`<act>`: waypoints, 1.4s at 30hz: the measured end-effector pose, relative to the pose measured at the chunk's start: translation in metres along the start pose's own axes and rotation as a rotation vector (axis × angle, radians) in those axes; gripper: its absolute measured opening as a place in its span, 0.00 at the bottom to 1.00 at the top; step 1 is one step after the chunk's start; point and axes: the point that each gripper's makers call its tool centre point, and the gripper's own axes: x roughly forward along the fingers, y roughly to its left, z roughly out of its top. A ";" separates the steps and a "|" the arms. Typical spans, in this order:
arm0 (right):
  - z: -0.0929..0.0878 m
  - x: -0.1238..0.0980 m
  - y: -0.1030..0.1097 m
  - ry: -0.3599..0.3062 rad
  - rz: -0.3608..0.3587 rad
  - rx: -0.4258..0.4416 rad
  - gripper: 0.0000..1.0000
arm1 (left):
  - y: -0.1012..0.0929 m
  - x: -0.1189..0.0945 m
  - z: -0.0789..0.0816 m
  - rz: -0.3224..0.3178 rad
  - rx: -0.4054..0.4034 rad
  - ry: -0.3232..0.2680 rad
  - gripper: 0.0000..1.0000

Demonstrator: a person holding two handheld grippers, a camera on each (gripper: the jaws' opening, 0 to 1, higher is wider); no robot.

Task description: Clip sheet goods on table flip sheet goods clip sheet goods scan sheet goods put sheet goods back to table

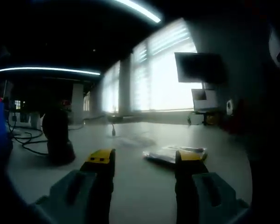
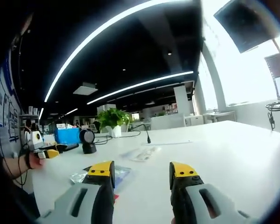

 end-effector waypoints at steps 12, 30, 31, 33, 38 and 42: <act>0.007 -0.001 0.001 -0.015 -0.015 0.000 0.41 | 0.001 0.000 -0.001 0.004 0.002 0.004 0.45; 0.011 0.003 0.015 -0.021 0.023 -0.015 0.41 | 0.000 0.000 -0.001 0.000 0.007 0.005 0.45; 0.010 0.004 0.019 -0.017 0.031 -0.022 0.41 | 0.000 0.000 -0.001 0.001 0.008 0.006 0.45; 0.008 0.006 0.028 -0.002 0.038 -0.061 0.41 | 0.000 0.000 0.000 0.002 0.005 0.003 0.45; 0.011 0.008 0.047 0.004 0.063 -0.071 0.40 | 0.000 0.000 -0.001 0.000 0.010 0.007 0.45; 0.015 0.010 0.066 0.010 0.089 -0.178 0.40 | 0.000 0.000 -0.001 0.001 0.009 0.007 0.45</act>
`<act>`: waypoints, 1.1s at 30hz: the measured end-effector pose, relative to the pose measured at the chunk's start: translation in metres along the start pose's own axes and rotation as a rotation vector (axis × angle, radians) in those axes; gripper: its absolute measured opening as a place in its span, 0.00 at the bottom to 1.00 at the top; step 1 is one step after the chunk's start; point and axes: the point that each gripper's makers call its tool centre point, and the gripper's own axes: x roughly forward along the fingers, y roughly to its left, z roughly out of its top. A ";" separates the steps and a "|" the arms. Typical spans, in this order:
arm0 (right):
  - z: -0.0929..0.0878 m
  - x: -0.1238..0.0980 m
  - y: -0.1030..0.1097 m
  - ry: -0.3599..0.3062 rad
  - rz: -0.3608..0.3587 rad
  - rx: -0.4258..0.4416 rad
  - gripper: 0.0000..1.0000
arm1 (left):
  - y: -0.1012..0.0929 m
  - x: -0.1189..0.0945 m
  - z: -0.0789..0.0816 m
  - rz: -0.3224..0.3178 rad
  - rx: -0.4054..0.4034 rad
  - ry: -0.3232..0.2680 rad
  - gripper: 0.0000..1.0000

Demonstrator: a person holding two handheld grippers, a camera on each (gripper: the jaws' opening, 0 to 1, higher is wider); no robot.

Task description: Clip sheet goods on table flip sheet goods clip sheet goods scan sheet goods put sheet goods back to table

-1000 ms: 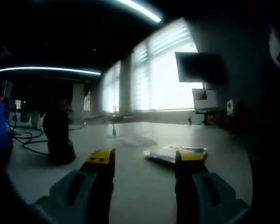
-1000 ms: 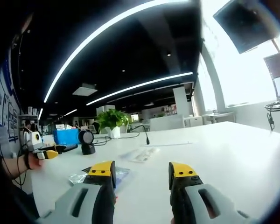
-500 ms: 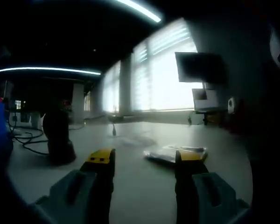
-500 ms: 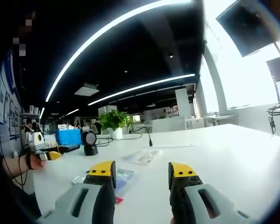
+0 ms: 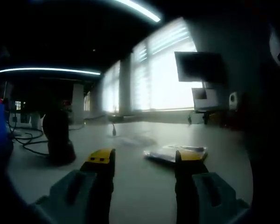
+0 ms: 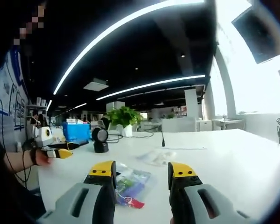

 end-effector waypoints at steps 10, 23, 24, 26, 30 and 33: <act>-0.001 0.021 0.061 0.048 0.100 -0.184 0.41 | 0.000 0.000 0.000 -0.002 -0.002 0.000 0.45; -0.039 0.040 0.111 0.160 0.198 -0.455 0.43 | -0.001 0.000 0.000 -0.007 0.004 0.001 0.44; -0.042 0.042 0.113 0.167 0.201 -0.499 0.43 | -0.001 0.000 0.000 -0.006 0.005 0.000 0.44; -0.047 0.044 0.120 0.177 0.212 -0.559 0.43 | 0.000 0.000 0.000 -0.005 0.005 -0.001 0.44; -0.057 0.050 0.131 0.198 0.230 -0.628 0.43 | -0.001 0.000 0.000 -0.007 0.006 -0.001 0.44; -0.060 0.053 0.130 0.206 0.212 -0.695 0.43 | -0.001 0.000 0.000 -0.007 0.007 -0.002 0.44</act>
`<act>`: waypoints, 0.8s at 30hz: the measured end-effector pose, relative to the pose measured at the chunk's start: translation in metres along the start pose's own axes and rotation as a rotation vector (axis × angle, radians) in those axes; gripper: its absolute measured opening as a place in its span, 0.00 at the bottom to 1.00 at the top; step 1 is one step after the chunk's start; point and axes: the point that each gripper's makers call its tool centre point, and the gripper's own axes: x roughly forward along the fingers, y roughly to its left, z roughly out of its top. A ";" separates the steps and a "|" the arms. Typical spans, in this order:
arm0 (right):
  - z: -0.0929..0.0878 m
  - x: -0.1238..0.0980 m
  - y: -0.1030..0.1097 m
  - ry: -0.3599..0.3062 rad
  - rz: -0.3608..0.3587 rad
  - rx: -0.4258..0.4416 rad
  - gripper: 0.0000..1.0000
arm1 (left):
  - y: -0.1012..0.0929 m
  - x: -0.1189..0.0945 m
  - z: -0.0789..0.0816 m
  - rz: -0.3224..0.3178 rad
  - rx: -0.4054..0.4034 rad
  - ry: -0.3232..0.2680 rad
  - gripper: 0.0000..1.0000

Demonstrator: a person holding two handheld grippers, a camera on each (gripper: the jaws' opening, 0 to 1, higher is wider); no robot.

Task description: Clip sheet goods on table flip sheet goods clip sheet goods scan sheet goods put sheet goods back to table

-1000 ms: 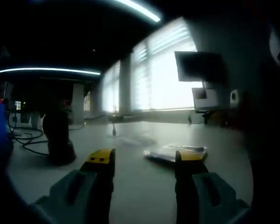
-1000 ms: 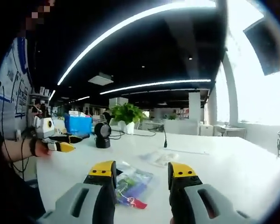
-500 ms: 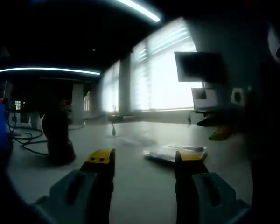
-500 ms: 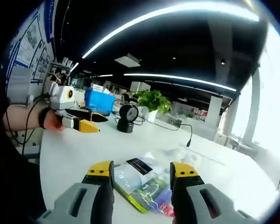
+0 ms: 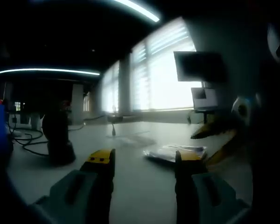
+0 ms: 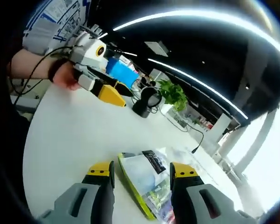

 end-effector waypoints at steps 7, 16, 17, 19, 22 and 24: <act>0.002 0.001 -0.003 0.006 -0.021 -0.009 0.39 | 0.000 0.000 0.001 -0.001 0.000 -0.004 0.44; -0.001 0.000 -0.008 0.017 -0.051 -0.015 0.36 | -0.001 0.000 0.001 -0.003 0.001 -0.006 0.44; -0.001 0.000 -0.009 0.016 -0.055 -0.019 0.36 | -0.001 0.000 0.001 -0.003 0.000 -0.006 0.44; 0.000 0.001 -0.008 0.014 -0.062 -0.029 0.33 | -0.001 0.000 0.001 -0.004 0.003 -0.005 0.45; -0.001 0.004 -0.004 0.023 -0.067 -0.089 0.27 | -0.001 0.000 0.001 -0.005 0.004 -0.004 0.45; -0.005 0.006 -0.001 0.036 -0.065 -0.125 0.23 | -0.001 0.000 0.001 -0.004 0.005 -0.005 0.45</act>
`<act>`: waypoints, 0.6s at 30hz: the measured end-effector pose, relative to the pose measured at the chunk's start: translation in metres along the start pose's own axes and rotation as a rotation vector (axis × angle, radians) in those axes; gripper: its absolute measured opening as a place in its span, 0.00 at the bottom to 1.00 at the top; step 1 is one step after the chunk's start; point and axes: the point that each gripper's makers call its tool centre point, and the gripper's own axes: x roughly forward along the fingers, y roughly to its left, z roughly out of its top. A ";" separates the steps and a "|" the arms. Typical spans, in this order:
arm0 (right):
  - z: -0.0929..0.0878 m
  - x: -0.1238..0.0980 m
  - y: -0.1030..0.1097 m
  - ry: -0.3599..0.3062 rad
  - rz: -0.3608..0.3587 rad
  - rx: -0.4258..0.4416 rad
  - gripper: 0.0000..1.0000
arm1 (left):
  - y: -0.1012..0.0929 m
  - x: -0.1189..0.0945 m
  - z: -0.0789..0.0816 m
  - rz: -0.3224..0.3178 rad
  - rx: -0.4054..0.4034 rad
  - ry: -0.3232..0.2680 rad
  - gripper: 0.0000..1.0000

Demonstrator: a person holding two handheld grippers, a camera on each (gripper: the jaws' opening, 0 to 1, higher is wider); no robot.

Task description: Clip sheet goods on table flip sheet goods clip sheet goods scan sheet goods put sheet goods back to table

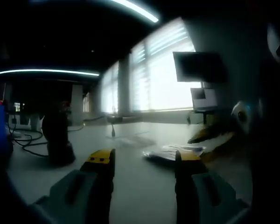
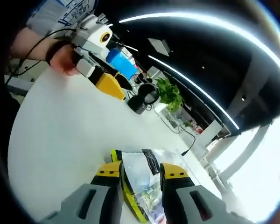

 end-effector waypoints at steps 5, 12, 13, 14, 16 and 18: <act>0.000 0.001 0.001 0.002 -0.016 -0.031 0.20 | 0.000 0.000 0.000 -0.001 -0.001 0.000 0.45; 0.004 0.006 0.006 0.002 -0.026 -0.102 0.15 | 0.000 0.000 0.000 0.000 0.000 -0.001 0.45; 0.004 0.007 0.007 0.003 -0.026 -0.107 0.13 | 0.000 0.000 0.000 -0.001 -0.001 -0.001 0.45; 0.003 0.008 0.008 0.004 -0.024 -0.108 0.11 | 0.000 0.000 0.000 0.000 0.000 -0.001 0.45; 0.001 0.011 0.011 0.009 -0.023 -0.108 0.07 | 0.000 0.000 0.000 -0.001 -0.001 -0.001 0.45; 0.000 0.013 0.014 0.016 -0.022 -0.123 0.01 | 0.000 0.000 0.000 -0.001 0.000 0.000 0.45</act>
